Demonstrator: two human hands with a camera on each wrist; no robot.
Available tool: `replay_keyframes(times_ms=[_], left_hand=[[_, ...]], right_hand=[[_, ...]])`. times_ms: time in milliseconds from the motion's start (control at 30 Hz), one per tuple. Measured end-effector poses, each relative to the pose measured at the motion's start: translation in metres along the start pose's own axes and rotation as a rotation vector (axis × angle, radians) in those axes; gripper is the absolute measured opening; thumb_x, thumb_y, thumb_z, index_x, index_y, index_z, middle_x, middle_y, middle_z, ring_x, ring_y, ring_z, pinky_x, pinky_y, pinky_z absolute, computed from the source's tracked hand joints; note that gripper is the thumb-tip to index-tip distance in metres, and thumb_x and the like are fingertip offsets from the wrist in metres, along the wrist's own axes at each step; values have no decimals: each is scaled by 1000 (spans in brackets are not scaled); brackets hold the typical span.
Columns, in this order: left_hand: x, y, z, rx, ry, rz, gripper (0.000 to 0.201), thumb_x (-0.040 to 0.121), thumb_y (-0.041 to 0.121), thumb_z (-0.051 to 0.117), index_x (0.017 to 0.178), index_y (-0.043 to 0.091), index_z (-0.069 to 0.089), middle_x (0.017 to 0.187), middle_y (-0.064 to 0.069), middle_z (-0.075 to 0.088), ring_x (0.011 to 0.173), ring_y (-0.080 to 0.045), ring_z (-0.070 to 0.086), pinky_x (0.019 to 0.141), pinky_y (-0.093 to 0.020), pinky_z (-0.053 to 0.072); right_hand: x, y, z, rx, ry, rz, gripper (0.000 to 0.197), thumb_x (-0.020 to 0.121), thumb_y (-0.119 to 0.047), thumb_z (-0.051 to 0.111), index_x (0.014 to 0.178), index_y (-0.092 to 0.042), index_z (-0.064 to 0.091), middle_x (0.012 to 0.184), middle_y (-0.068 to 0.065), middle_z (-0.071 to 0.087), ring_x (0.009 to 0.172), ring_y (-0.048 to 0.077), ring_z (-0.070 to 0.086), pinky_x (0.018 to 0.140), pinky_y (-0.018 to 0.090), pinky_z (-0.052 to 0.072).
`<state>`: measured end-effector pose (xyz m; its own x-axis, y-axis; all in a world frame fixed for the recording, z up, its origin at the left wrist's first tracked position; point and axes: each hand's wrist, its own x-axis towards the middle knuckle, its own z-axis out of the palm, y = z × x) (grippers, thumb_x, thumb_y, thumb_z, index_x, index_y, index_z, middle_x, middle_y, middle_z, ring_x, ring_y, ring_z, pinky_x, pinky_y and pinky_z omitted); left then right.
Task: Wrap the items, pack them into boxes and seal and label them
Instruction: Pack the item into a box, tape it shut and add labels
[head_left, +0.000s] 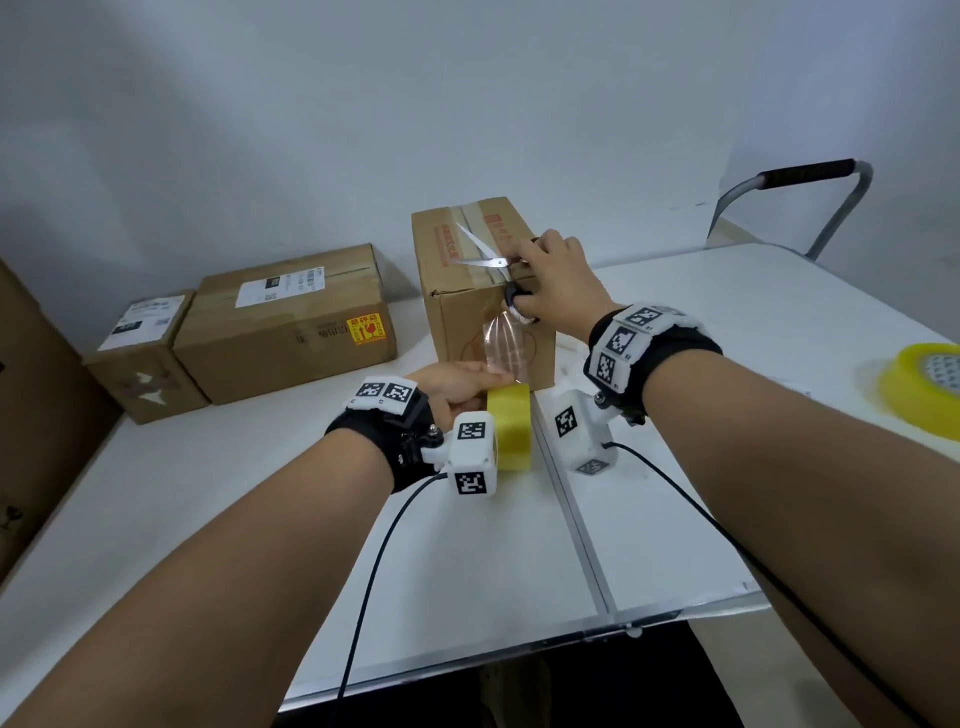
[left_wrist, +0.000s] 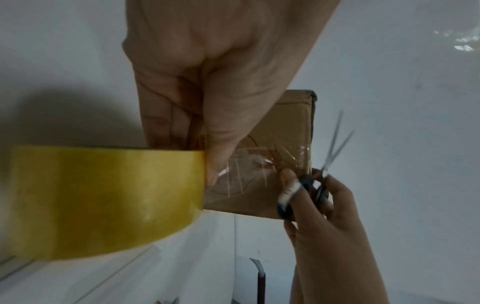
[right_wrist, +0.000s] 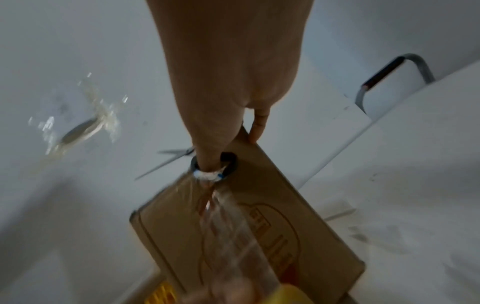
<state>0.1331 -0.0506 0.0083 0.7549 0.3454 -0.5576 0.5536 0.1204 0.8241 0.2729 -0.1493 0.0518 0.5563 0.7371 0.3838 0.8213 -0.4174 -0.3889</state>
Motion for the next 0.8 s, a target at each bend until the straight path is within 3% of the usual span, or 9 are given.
replay_keyframes(times_ms=[33, 67, 133, 200, 267, 333, 433, 633, 800], left_hand=[[3, -2, -2, -23, 2, 2, 15, 89, 19, 70, 102, 13, 66, 106, -13, 71, 89, -24, 66, 93, -42, 54], [4, -4, -2, -38, 2, 2, 18, 88, 19, 70, 104, 13, 66, 108, -13, 70, 91, -25, 66, 93, -43, 54], [4, -5, -1, -43, 14, 9, 17, 89, 19, 69, 105, 13, 65, 102, -11, 71, 81, -21, 68, 72, -36, 60], [5, -6, -1, -47, 16, 12, 16, 90, 18, 68, 105, 12, 65, 99, -11, 72, 75, -20, 69, 59, -31, 59], [6, -6, -2, -64, 15, 12, 9, 92, 17, 66, 99, 11, 66, 90, -10, 73, 69, -19, 71, 55, -30, 59], [5, -8, -1, -82, 4, 21, 5, 93, 16, 64, 94, 11, 66, 78, -9, 73, 60, -18, 70, 51, -29, 56], [6, -9, -1, -86, 7, 20, 7, 91, 17, 67, 96, 13, 66, 85, -10, 74, 70, -21, 71, 66, -36, 59], [5, -9, -1, -124, 6, 19, 26, 89, 15, 70, 114, 9, 67, 110, -14, 72, 83, -23, 71, 69, -36, 61], [7, -9, 0, -133, 6, 38, 15, 90, 14, 68, 104, 9, 67, 101, -12, 72, 79, -20, 69, 66, -31, 60]], right_hand=[[0, 0, -6, 119, -14, 14, 45, 84, -19, 63, 128, -22, 56, 115, 8, 51, 112, 27, 44, 91, 34, 44], [-1, 0, -14, 257, -14, 40, 43, 84, -18, 64, 126, -23, 59, 109, 5, 57, 107, 24, 50, 91, 31, 45], [-5, -3, -35, 543, -67, 139, 32, 85, -21, 70, 117, -22, 65, 88, -10, 62, 88, 11, 58, 76, 21, 47], [-11, -4, -57, 705, -276, 239, 24, 87, -28, 72, 110, -22, 67, 78, -14, 60, 70, 6, 58, 60, 15, 42], [-14, 3, -70, 634, -577, 299, 20, 88, -30, 70, 103, -17, 65, 77, -7, 58, 66, 8, 54, 57, 16, 40], [-17, 14, -73, 443, -805, 371, 28, 84, -33, 73, 100, -14, 62, 76, -2, 54, 71, 13, 49, 69, 23, 41], [-20, 29, -73, 249, -1015, 549, 31, 85, -36, 70, 107, -16, 60, 76, 0, 52, 66, 14, 46, 65, 25, 39], [-22, 34, -64, 273, -981, 587, 20, 93, -35, 60, 101, -17, 64, 80, -3, 56, 63, 10, 52, 64, 20, 39], [-9, 28, -47, 177, -983, 513, 46, 85, -43, 70, 122, -18, 64, 103, 5, 57, 94, 19, 45, 71, 24, 36]])
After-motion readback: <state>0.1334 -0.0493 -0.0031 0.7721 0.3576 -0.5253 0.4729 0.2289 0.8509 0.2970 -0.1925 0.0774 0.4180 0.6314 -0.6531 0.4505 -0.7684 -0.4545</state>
